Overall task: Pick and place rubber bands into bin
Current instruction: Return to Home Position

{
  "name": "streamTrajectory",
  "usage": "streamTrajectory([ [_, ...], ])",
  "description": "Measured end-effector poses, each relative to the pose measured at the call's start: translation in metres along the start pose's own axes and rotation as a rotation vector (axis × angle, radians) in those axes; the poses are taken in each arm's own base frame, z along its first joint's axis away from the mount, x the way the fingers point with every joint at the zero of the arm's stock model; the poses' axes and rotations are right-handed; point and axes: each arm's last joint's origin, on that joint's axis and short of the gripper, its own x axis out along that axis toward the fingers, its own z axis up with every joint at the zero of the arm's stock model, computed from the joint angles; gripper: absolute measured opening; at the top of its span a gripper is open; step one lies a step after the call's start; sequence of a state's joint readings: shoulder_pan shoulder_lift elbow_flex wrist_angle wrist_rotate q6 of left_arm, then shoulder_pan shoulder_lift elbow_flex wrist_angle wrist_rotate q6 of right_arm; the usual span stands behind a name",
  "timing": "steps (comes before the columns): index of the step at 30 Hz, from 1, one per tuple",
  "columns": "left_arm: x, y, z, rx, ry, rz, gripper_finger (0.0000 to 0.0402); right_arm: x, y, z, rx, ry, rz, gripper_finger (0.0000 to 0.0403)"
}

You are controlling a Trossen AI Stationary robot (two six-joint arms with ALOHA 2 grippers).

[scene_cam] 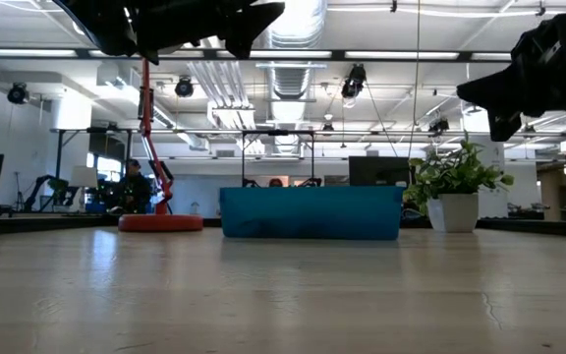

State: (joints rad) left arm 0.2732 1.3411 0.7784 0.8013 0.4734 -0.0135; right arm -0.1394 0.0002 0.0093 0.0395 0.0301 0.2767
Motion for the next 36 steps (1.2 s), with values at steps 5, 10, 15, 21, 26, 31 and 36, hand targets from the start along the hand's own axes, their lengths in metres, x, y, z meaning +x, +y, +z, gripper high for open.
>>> streamTrajectory([
  [5,0.000,0.000,-0.001,-0.007,0.007,-0.015,0.0224,0.001,-0.002,-0.003,-0.025,0.029,-0.036,0.0009],
  [10,-0.001,0.002,-0.001,-0.006,0.008,0.011,0.0224,0.002,-0.002,-0.004,-0.044,0.045,-0.046,0.0009],
  [15,-0.002,0.004,-0.001,-0.007,0.012,0.026,0.0224,0.003,-0.003,-0.006,-0.048,0.067,-0.053,0.0009],
  [21,0.000,0.002,-0.002,0.116,0.009,0.024,0.0224,0.004,-0.003,-0.004,0.001,0.043,-0.061,0.0009],
  [26,-0.006,-0.001,-0.021,0.164,0.036,0.079,0.0224,0.004,-0.002,-0.002,0.055,0.014,-0.061,0.0009],
  [31,-0.035,-0.014,-0.050,0.045,0.130,0.194,0.0224,0.004,-0.002,-0.002,0.112,0.017,-0.063,0.0009],
  [36,-0.072,-0.034,-0.048,0.034,0.105,0.300,0.0224,0.004,-0.002,-0.002,0.110,0.019,-0.064,0.0009],
])
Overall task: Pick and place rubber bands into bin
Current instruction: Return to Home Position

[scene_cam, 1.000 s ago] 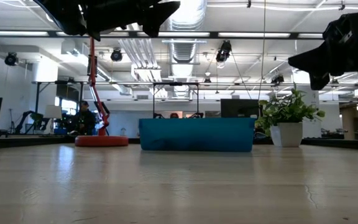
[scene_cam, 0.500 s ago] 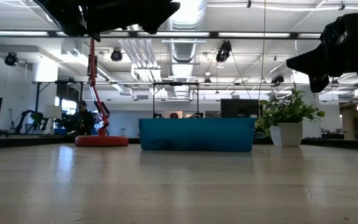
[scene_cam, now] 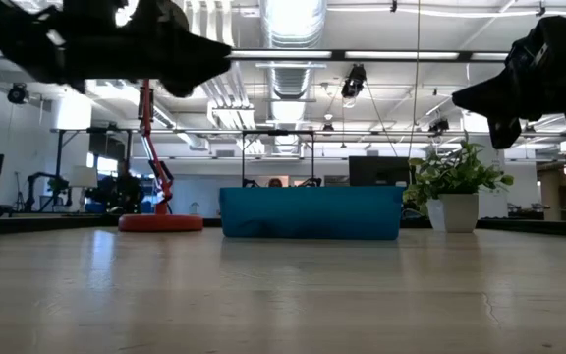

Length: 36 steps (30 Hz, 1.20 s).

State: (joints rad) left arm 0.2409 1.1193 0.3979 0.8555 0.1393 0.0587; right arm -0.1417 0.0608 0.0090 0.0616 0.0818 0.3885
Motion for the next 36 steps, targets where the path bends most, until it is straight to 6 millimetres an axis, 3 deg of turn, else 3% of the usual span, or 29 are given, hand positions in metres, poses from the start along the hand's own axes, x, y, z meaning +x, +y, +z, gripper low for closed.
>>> streamTrajectory([
  [5,-0.041,-0.008,-0.002,-0.026,-0.037,0.082,0.0224,0.000,0.000,0.000,-0.013,0.005,-0.002,0.0009],
  [8,-0.056,-0.014,-0.009,-0.071,0.007,0.110,0.0224,0.000,0.000,-0.001,-0.045,0.005,-0.003,0.0009],
  [17,-0.070,-0.028,-0.016,-0.097,0.131,0.073,0.0224,0.000,-0.001,0.000,-0.079,-0.004,-0.031,0.0009],
  [36,-0.102,-0.039,-0.041,-0.127,0.080,-0.001,0.0224,0.000,-0.001,0.000,-0.079,-0.004,-0.032,0.0009],
])
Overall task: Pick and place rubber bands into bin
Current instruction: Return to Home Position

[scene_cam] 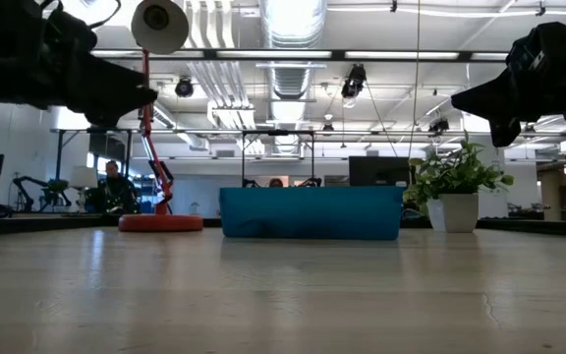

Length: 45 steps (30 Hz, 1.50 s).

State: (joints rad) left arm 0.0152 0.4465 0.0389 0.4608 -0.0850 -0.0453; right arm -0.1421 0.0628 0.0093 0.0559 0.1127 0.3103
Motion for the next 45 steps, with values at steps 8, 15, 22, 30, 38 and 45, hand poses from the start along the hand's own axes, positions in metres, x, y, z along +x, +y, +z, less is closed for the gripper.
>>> streamTrajectory([
  [8,-0.006,-0.005,-0.006,-0.001,-0.005,-0.049,0.0224,0.000,0.000,0.000,-0.004,0.001,0.000,0.0009],
  [15,-0.013,-0.008,-0.009,0.038,0.028,-0.087,0.0224,0.000,-0.001,-0.003,-0.023,0.030,-0.005,0.0009],
  [22,-0.020,-0.009,-0.007,0.120,0.001,-0.155,0.0224,0.000,-0.001,-0.003,-0.052,0.032,-0.001,0.0009],
  [30,-0.027,-0.008,-0.011,0.127,0.024,-0.167,0.0224,0.000,-0.001,-0.003,-0.035,0.033,-0.001,0.0009],
  [38,-0.030,-0.009,-0.012,0.102,0.037,-0.207,0.0224,0.000,-0.001,-0.003,-0.034,0.033,-0.001,0.0009],
  [45,-0.029,-0.009,-0.016,0.025,0.081,-0.216,0.0224,0.000,-0.001,-0.003,-0.037,0.036,-0.002,0.0008],
])
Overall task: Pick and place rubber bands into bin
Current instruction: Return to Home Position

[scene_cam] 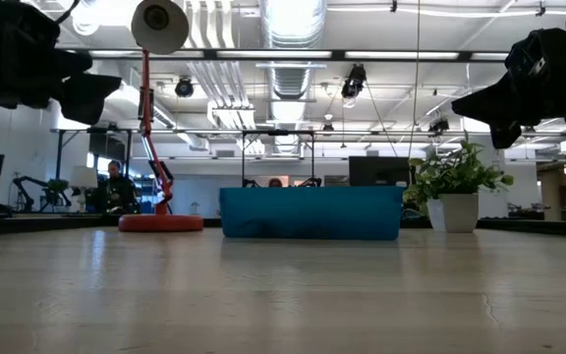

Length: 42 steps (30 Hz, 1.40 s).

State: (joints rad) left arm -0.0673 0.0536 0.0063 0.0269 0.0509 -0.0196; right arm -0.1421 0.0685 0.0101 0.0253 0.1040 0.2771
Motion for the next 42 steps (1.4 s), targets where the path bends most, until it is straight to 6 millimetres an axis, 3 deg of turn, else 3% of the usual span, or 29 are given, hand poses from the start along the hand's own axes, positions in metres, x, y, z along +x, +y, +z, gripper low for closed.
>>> streamTrajectory([
  [42,0.007,0.001,-0.011,-0.006,0.129,0.002,0.0224,0.000,0.000,-0.001,0.000,0.005,-0.002,0.0009],
])
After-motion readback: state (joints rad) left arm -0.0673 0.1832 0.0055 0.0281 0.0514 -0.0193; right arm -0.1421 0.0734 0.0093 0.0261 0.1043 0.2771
